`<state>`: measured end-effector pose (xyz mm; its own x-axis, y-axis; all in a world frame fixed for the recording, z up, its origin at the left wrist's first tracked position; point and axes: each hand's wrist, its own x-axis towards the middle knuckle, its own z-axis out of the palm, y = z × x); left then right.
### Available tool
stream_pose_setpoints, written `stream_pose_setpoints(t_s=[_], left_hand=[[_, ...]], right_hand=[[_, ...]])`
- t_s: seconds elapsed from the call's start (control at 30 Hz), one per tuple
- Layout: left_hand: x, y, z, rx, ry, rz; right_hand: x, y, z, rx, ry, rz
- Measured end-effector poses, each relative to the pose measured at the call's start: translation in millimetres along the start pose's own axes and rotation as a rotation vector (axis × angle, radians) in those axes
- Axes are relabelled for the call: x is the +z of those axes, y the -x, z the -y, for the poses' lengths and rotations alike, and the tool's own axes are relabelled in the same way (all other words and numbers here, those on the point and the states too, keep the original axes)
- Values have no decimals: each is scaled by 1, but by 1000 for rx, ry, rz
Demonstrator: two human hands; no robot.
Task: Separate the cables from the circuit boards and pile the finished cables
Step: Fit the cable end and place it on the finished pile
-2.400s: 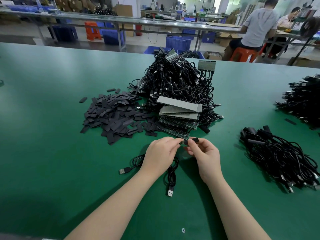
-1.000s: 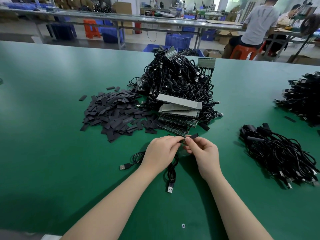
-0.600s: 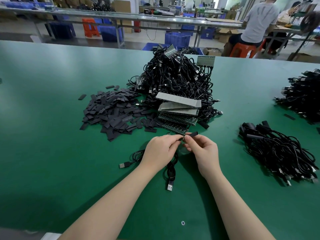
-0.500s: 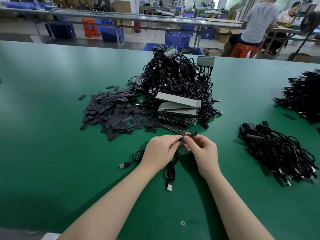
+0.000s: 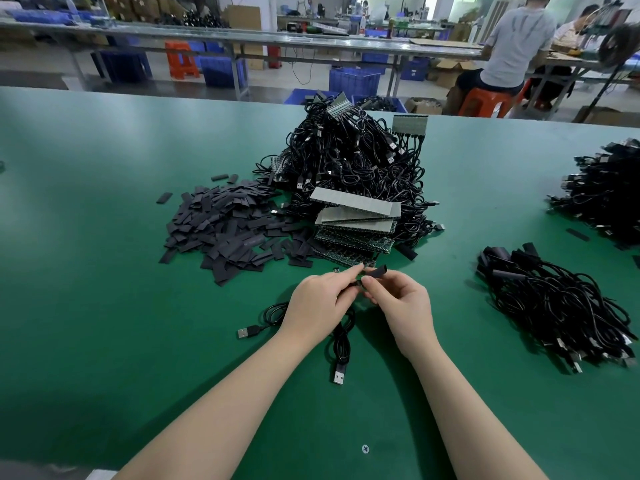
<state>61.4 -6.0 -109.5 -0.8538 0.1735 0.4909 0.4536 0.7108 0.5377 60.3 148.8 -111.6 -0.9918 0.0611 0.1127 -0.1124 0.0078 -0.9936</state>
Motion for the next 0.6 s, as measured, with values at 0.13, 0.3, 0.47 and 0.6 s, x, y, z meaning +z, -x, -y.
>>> stream_pose_setpoints(t_s=[0.13, 0.3, 0.47, 0.6], left_hand=[[-2, 1, -3, 40, -54, -38], [-3, 1, -8, 110, -136, -114], [-2, 0, -6, 201, -159, -135], [0, 2, -4, 214, -178, -143]], right_hand=[[2, 1, 1, 17, 69, 15], [1, 2, 3, 13, -72, 23], [-1, 1, 2, -7, -39, 16], [-1, 0, 2, -2, -15, 25]])
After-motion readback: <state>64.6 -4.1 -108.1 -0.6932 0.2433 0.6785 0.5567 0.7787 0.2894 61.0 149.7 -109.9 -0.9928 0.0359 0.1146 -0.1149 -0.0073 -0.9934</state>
